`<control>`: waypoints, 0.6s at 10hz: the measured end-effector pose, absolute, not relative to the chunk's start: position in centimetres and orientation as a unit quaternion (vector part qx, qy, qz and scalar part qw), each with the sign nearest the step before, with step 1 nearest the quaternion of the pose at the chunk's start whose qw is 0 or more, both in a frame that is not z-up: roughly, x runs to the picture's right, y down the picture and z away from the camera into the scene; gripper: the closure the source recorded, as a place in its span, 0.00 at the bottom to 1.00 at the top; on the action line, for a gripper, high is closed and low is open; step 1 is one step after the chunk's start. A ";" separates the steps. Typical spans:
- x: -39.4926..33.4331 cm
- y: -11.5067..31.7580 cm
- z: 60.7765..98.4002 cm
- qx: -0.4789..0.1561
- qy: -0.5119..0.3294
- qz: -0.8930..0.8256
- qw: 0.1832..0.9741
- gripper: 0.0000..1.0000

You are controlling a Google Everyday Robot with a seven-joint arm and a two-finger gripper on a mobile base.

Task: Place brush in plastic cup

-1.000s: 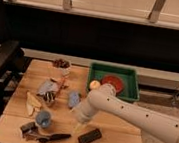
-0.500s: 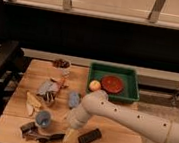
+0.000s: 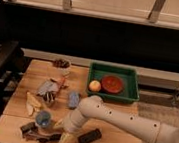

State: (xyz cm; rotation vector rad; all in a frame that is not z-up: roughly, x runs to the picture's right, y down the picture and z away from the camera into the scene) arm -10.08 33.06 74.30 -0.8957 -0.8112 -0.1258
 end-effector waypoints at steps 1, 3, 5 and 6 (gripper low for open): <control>-10.3 33.3 74.6 -0.424 -0.390 -0.052 0.815 0.35; -10.6 33.3 75.0 -0.425 -0.404 -0.042 0.809 0.45; -10.4 33.4 74.7 -0.428 -0.403 -0.043 0.808 0.65; -10.4 33.4 74.8 -0.428 -0.403 -0.043 0.808 0.75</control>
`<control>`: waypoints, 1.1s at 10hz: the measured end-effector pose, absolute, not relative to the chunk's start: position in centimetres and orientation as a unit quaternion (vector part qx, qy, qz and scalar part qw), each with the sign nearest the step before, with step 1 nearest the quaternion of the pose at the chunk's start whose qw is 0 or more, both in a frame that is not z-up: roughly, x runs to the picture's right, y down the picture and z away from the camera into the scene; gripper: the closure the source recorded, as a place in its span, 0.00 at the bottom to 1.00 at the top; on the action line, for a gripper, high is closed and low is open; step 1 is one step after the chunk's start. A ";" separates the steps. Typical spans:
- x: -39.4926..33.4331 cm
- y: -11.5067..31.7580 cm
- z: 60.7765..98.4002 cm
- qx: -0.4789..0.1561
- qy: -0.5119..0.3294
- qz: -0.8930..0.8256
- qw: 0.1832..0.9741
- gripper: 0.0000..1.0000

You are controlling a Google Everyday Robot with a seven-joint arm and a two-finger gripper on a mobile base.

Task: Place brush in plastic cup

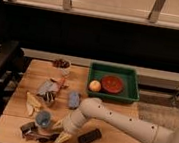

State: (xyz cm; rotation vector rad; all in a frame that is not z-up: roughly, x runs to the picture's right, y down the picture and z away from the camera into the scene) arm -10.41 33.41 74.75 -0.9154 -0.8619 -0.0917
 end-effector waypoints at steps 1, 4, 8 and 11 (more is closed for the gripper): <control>-10.6 33.2 74.8 -0.427 -0.405 -0.040 0.808 0.85; -11.6 34.3 73.4 -0.426 -0.421 -0.041 0.799 1.00; -10.3 33.2 72.1 -0.407 -0.439 -0.035 0.800 1.00; -9.9 31.8 70.9 -0.390 -0.462 -0.035 0.796 1.00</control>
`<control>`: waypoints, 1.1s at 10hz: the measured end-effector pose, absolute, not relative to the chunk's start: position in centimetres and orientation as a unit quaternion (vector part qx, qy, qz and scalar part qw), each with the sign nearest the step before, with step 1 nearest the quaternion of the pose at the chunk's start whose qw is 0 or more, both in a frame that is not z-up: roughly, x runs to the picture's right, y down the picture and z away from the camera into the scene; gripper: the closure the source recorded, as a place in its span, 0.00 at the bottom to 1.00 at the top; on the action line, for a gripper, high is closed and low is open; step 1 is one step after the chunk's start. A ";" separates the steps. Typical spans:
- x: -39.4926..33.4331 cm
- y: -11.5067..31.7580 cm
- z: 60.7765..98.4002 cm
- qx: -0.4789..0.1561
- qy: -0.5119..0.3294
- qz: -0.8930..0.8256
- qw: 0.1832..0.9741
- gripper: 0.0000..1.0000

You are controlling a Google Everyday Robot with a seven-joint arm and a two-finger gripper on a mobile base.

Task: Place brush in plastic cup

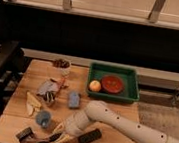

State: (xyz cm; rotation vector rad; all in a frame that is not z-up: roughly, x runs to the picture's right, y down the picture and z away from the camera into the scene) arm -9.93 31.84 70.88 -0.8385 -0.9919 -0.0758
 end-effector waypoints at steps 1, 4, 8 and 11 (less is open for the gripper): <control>-9.8 31.5 70.8 -0.387 -0.467 -0.034 0.794 1.00; -10.0 29.9 70.2 -0.373 -0.491 -0.037 0.786 1.00; -9.1 24.4 67.9 -0.325 -0.506 -0.040 0.798 1.00; -6.8 21.1 68.2 -0.297 -0.499 -0.023 0.814 1.00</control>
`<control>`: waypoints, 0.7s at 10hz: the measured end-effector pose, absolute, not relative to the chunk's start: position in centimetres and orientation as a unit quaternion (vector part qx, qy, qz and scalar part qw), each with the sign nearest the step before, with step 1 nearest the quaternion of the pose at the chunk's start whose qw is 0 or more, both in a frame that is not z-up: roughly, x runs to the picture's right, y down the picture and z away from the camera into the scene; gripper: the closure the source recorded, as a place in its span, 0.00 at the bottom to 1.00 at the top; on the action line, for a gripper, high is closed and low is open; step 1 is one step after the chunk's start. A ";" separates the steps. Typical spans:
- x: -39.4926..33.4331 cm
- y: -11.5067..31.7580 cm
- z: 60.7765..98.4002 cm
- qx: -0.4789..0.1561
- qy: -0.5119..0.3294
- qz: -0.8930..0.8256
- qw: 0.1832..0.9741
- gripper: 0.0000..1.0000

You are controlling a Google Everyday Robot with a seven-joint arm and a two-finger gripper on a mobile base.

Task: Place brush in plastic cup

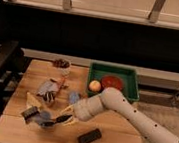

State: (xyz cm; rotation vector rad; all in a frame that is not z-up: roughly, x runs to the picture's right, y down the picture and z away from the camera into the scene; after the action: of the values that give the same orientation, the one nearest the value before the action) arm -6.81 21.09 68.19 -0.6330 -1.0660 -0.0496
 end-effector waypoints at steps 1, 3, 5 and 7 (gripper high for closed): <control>-6.0 20.4 69.3 -0.295 -0.493 -0.014 0.818 1.00; -5.3 20.2 71.4 -0.302 -0.482 0.001 0.822 0.91; -5.1 21.0 72.8 -0.310 -0.472 0.015 0.825 0.69; -5.2 21.6 73.0 -0.314 -0.468 0.020 0.826 0.48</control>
State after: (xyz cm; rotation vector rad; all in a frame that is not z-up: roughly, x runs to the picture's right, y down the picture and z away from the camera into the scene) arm -5.18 21.62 73.04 -0.6663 -0.9953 0.0434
